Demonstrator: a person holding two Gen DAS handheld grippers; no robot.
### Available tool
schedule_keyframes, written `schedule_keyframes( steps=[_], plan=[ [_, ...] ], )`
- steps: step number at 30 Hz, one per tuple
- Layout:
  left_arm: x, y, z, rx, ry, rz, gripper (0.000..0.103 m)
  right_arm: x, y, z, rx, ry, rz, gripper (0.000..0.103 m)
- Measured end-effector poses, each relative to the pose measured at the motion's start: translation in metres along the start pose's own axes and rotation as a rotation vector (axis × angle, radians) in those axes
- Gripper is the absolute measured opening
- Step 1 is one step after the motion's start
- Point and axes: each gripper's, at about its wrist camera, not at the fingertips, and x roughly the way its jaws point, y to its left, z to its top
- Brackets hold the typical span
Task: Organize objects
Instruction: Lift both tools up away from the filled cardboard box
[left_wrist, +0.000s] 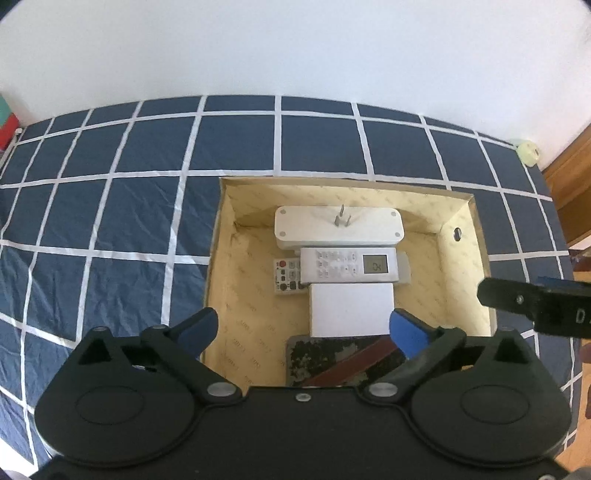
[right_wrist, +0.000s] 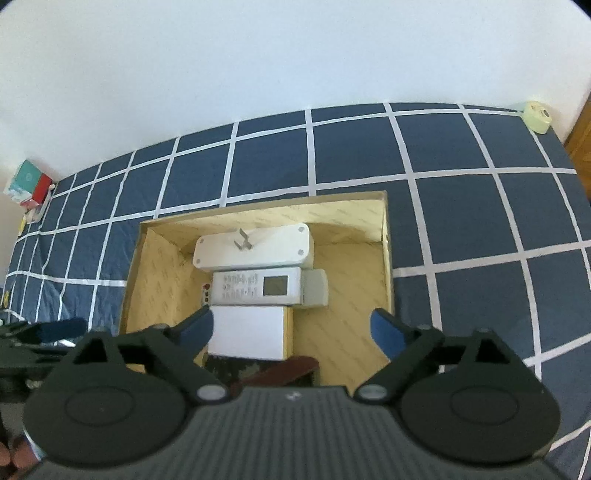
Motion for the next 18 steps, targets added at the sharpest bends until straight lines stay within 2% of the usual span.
schedule_keyframes(
  steps=[6,18],
  plan=[
    [-0.018,-0.002,-0.010,0.020,-0.020,0.032,0.103,-0.021,0.002,-0.016,-0.013,-0.018,-0.013,0.103],
    [-0.036,0.005,-0.026,0.018,-0.025,0.052,0.103,-0.043,0.008,-0.038,-0.022,-0.014,-0.043,0.103]
  ],
)
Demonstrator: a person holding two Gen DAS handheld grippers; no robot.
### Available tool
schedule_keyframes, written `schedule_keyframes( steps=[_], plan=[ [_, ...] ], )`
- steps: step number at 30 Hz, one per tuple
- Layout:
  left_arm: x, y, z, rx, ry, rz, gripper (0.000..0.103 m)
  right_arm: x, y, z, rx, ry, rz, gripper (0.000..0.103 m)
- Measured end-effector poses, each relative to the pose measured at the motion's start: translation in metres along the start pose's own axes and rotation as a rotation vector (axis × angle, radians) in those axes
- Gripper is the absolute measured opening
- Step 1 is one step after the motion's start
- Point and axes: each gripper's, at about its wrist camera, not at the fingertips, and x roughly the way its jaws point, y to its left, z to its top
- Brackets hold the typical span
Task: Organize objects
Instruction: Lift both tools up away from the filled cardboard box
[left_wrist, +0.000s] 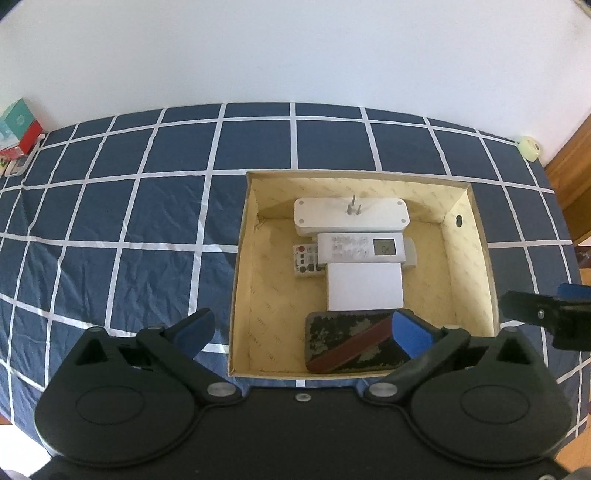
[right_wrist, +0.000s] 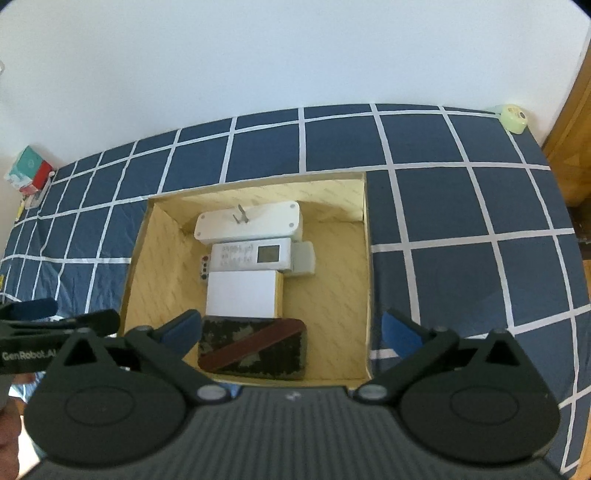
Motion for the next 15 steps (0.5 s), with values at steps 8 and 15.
schedule_keyframes(
  steps=[8,15],
  plan=[
    [-0.0058,0.0043,-0.0033,-0.002,-0.007,0.014,0.103,-0.0036,0.0022,-0.0057,-0.020,0.005,-0.011,0.103],
    [-0.0077,0.0054,-0.0057,0.002,-0.010,0.018,0.103,-0.0029,0.0020,-0.0081,-0.024,0.013,-0.018,0.103]
  ],
)
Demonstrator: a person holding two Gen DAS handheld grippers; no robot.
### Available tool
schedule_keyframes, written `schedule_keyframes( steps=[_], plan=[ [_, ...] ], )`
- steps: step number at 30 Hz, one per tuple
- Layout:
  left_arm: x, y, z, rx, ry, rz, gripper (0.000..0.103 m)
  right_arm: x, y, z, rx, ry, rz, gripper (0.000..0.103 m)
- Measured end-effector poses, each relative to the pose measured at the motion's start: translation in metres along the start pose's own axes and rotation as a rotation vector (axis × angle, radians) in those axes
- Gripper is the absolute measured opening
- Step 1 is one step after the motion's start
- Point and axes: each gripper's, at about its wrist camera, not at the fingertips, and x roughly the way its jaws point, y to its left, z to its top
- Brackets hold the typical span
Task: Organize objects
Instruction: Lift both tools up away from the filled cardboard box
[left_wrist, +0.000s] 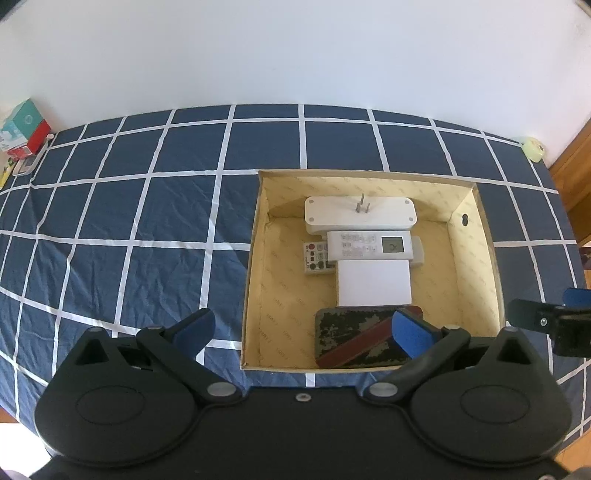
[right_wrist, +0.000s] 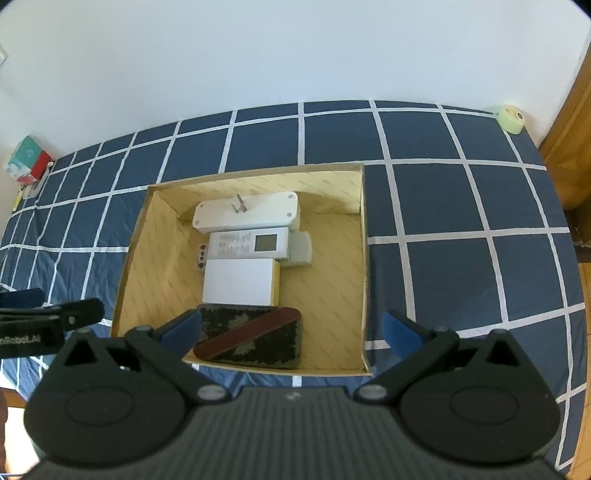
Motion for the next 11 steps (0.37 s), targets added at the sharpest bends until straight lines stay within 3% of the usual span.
schedule_keyframes(
  steps=[11],
  plan=[
    [-0.0037,0.0030,-0.0018,0.002,-0.003,0.000,0.103,-0.0018,0.0005,-0.0009,-0.001,-0.005,-0.007,0.103]
  ],
)
